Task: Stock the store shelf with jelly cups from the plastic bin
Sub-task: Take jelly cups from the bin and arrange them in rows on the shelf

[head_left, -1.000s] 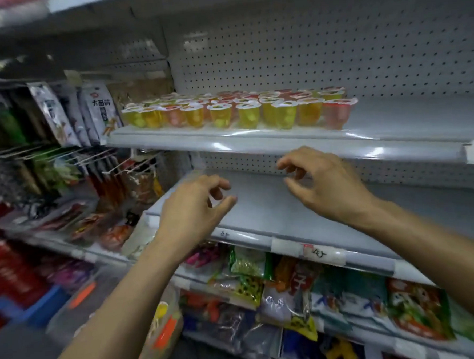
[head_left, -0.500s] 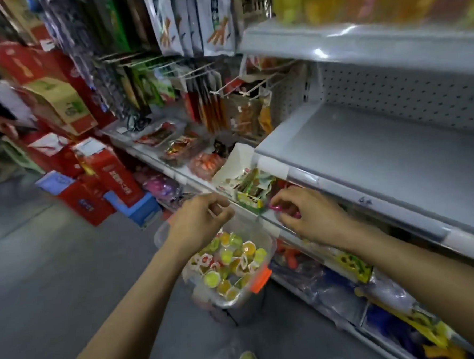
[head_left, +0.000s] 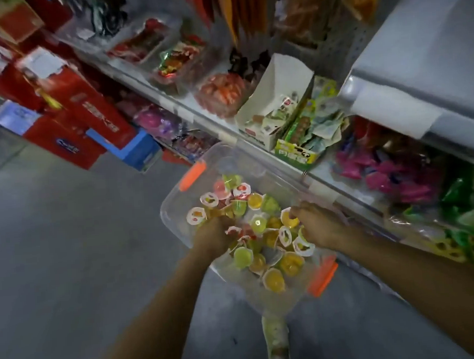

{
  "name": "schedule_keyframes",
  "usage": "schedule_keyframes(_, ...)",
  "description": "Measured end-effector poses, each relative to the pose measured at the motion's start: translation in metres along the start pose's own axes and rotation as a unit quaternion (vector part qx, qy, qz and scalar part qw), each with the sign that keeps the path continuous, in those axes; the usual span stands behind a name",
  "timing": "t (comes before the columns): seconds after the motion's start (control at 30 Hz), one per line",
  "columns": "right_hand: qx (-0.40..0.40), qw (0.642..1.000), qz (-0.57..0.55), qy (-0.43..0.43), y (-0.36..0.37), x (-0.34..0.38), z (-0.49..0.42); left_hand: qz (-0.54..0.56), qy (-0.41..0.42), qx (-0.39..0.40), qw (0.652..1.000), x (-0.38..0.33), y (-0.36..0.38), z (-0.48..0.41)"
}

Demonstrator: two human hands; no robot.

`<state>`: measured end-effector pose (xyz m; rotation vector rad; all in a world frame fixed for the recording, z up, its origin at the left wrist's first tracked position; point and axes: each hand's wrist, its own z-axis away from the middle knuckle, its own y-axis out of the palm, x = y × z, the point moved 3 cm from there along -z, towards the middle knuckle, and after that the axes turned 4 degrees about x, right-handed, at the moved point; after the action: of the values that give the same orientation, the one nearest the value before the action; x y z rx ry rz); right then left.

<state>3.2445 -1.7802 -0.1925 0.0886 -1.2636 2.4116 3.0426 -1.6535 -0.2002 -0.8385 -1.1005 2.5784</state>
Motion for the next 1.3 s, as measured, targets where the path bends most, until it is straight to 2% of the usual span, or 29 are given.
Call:
schedule_keyframes(0.1, 0.016, 0.993, 0.12, -0.004, 0.025, -0.001, -0.041, -0.032, -0.007, 0.011, 0.999, 0.019, 0.027, -0.036)
schedule_keyframes(0.2, 0.051, 0.975, 0.215, -0.016, 0.049, 0.0, -0.07, -0.141, -0.009, 0.022, 0.99, 0.031, 0.051, -0.064)
schedule_keyframes(0.3, 0.079, 0.957, 0.276, -0.036, 0.062, 0.0, -0.087, -0.294, -0.009, 0.025, 0.956, 0.034, 0.069, -0.082)
schedule_keyframes(0.4, 0.025, 0.937, 0.344, -0.056, 0.059, 0.005, -0.094, -0.387, -0.028, 0.02, 0.922, 0.034, 0.079, -0.095)
schedule_keyframes(0.47, 0.028, 0.927, 0.371, -0.05, 0.067, 0.0, -0.104, -0.403, -0.025, 0.01, 0.915, 0.033, 0.08, -0.101)
schedule_keyframes(0.63, -0.012, 0.932, 0.354, -0.077, 0.08, -0.006, -0.112, -0.408, 0.014, 0.002, 0.913, 0.025, 0.074, -0.109)
schedule_keyframes(0.77, -0.075, 0.932, 0.335, -0.115, 0.067, 0.001, -0.096, -0.375, 0.005, 0.017, 0.927, 0.027, 0.072, -0.108)
schedule_keyframes(0.83, -0.093, 0.944, 0.295, -0.116, 0.055, 0.003, -0.085, -0.304, -0.015, -0.003, 0.952, 0.022, 0.064, -0.101)
schedule_keyframes(0.93, -0.108, 0.98, 0.161, -0.04, 0.041, 0.001, -0.058, -0.035, -0.066, -0.047, 0.996, 0.01, 0.051, -0.081)
schedule_keyframes(1.0, -0.098, 0.995, -0.022, 0.015, 0.031, -0.001, -0.034, 0.185, -0.087, -0.045, 0.978, -0.004, 0.049, -0.061)
schedule_keyframes(1.07, -0.134, 0.962, -0.227, 0.065, 0.02, -0.004, -0.004, 0.342, -0.1, -0.055, 0.933, -0.021, 0.05, -0.036)
schedule_keyframes(1.13, -0.148, 0.903, -0.389, 0.103, 0.015, -0.01, 0.026, 0.409, -0.092, -0.061, 0.906, -0.047, 0.05, -0.007)
schedule_keyframes(1.2, -0.15, 0.849, -0.497, 0.096, 0.013, -0.016, 0.061, 0.457, -0.057, -0.052, 0.886, -0.08, 0.05, 0.028)
schedule_keyframes(1.3, -0.163, 0.786, -0.593, 0.062, 0.005, -0.025, 0.126, 0.477, -0.012, -0.021, 0.879, -0.131, 0.053, 0.088)
